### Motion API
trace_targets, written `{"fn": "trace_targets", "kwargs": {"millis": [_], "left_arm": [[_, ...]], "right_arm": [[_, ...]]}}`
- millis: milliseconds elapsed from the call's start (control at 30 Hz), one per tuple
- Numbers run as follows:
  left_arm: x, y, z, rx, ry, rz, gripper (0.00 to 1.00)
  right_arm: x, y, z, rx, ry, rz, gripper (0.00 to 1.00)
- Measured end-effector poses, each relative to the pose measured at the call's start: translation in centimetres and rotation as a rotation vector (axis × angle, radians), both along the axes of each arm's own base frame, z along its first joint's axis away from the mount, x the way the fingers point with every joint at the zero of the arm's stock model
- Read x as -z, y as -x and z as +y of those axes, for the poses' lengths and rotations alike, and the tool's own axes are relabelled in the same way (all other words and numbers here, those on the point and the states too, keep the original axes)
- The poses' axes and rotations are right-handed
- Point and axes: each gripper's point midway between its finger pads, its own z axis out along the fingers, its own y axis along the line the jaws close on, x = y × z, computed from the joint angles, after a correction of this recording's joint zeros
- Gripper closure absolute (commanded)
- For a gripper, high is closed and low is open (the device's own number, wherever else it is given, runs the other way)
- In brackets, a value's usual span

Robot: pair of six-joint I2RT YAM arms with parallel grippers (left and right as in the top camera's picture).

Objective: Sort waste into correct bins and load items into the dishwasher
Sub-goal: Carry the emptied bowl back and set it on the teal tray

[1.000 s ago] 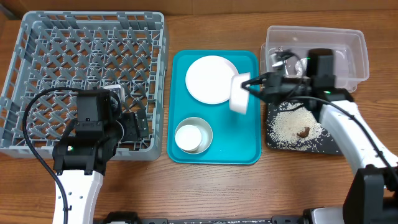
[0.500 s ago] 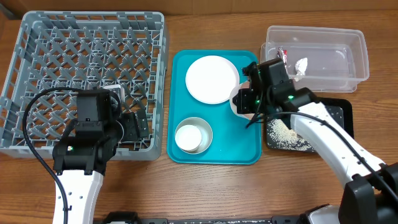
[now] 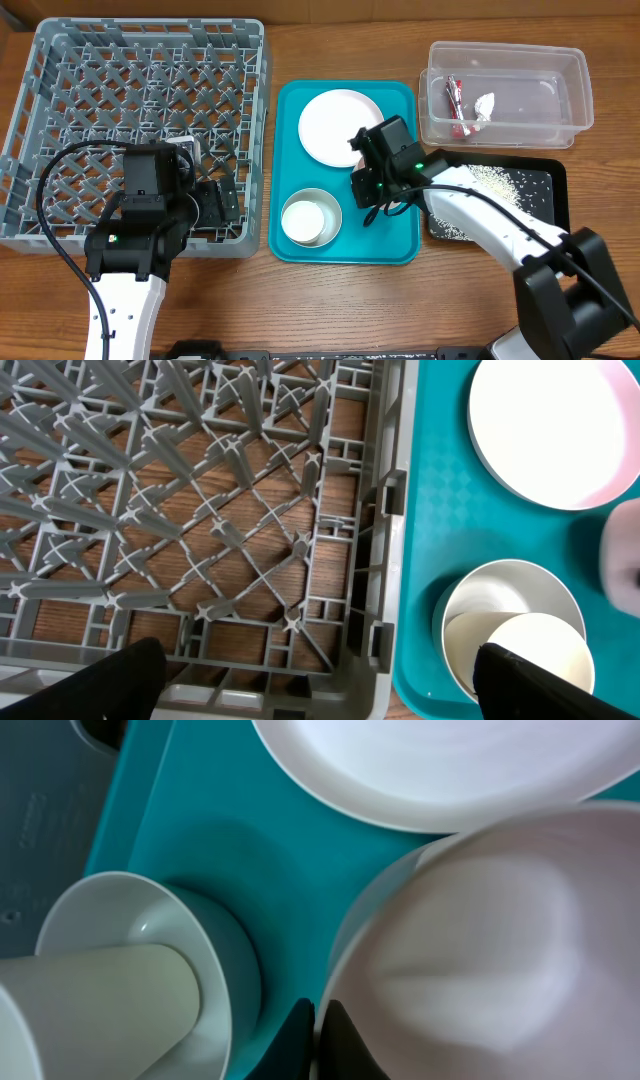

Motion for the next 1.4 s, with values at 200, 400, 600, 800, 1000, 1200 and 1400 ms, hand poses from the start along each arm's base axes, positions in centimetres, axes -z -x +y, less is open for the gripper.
{"fn": "trace_targets", "kwargs": {"millis": [200,400,600,800,1000,1200,1400], "left_arm": [[0.0,0.0,0.0,0.000,0.000,0.000,0.00],[0.0,0.0,0.0,0.000,0.000,0.000,0.00],[0.0,0.0,0.0,0.000,0.000,0.000,0.00],[0.0,0.0,0.0,0.000,0.000,0.000,0.00],[0.0,0.0,0.0,0.000,0.000,0.000,0.00],[0.0,0.0,0.0,0.000,0.000,0.000,0.00],[0.0,0.0,0.0,0.000,0.000,0.000,0.00]], "right_arm": [[0.1,0.3,0.5,-0.021,0.010,0.000,0.73],[-0.8,1.1,0.0,-0.025,0.044,0.055,0.64],[-6.0,0.1,1.1,-0.033,0.024,0.046,0.62],[-7.3,1.7,2.9,-0.070,0.001,0.078,0.60],[-6.6,3.7,4.9,-0.094,0.008,0.109,0.62],[-2.7,4.6,5.5,-0.066,0.067,0.211,0.72],[-0.2,4.9,5.3,-0.033,0.105,0.276,0.81]]}}
